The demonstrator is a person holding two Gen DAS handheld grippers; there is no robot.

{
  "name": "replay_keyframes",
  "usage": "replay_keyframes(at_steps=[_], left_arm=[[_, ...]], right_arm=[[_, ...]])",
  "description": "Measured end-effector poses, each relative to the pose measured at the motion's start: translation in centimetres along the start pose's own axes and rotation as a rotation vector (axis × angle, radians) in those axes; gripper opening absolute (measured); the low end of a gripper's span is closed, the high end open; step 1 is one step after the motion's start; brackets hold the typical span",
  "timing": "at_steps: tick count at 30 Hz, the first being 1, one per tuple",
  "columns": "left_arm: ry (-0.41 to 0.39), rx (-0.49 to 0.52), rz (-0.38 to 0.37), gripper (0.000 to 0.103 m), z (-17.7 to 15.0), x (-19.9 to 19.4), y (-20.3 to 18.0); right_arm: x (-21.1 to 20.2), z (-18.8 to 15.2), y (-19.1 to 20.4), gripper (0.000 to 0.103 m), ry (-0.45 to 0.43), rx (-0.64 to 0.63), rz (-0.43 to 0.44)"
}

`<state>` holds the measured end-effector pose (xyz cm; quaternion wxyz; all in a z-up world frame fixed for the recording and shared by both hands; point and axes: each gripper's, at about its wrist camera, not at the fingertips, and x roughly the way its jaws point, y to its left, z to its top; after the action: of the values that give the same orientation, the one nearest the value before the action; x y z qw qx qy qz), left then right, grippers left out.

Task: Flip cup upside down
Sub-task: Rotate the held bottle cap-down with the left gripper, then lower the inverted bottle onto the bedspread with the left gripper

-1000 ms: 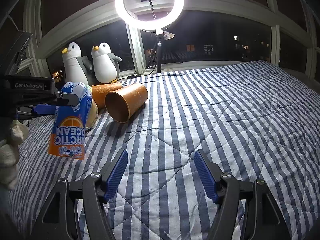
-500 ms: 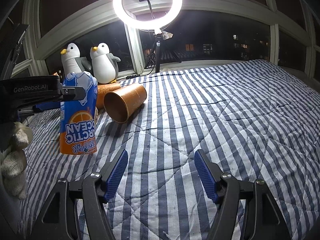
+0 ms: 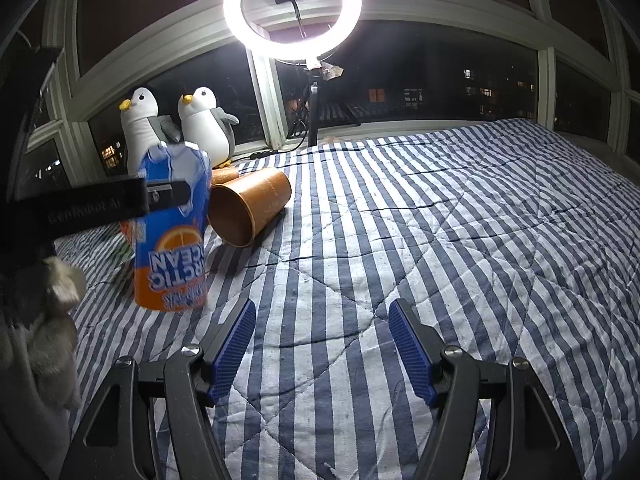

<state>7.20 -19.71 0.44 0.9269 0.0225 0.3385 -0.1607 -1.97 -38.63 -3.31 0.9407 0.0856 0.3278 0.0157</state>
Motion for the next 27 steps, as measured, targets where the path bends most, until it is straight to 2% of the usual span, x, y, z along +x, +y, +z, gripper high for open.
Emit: replay_keyframes(at_steps=[13, 18, 23, 25, 27], left_arm=[[0.034, 0.020, -0.013, 0.065, -2.9, -1.6, 0.4], [0.034, 0.003, -0.019, 0.065, -3.1, -1.8, 0.7], [0.074, -0.004, -0.037, 0.065, -2.5, -1.5, 1.3], [0.087, 0.005, -0.052, 0.069, -1.1, -2.0, 1.6], [0.112, 0.023, -0.062, 0.087, 0.6, -2.0, 1.8]], right_arm=[[0.0, 0.0, 0.0, 0.065, 0.001, 0.001, -0.003], [0.0, 0.0, 0.0, 0.065, 0.003, 0.000, -0.010], [0.1, 0.0, 0.0, 0.065, 0.004, 0.001, -0.009], [0.1, 0.0, 0.0, 0.065, 0.001, 0.003, -0.007], [0.1, 0.0, 0.0, 0.065, 0.003, 0.003, -0.007]])
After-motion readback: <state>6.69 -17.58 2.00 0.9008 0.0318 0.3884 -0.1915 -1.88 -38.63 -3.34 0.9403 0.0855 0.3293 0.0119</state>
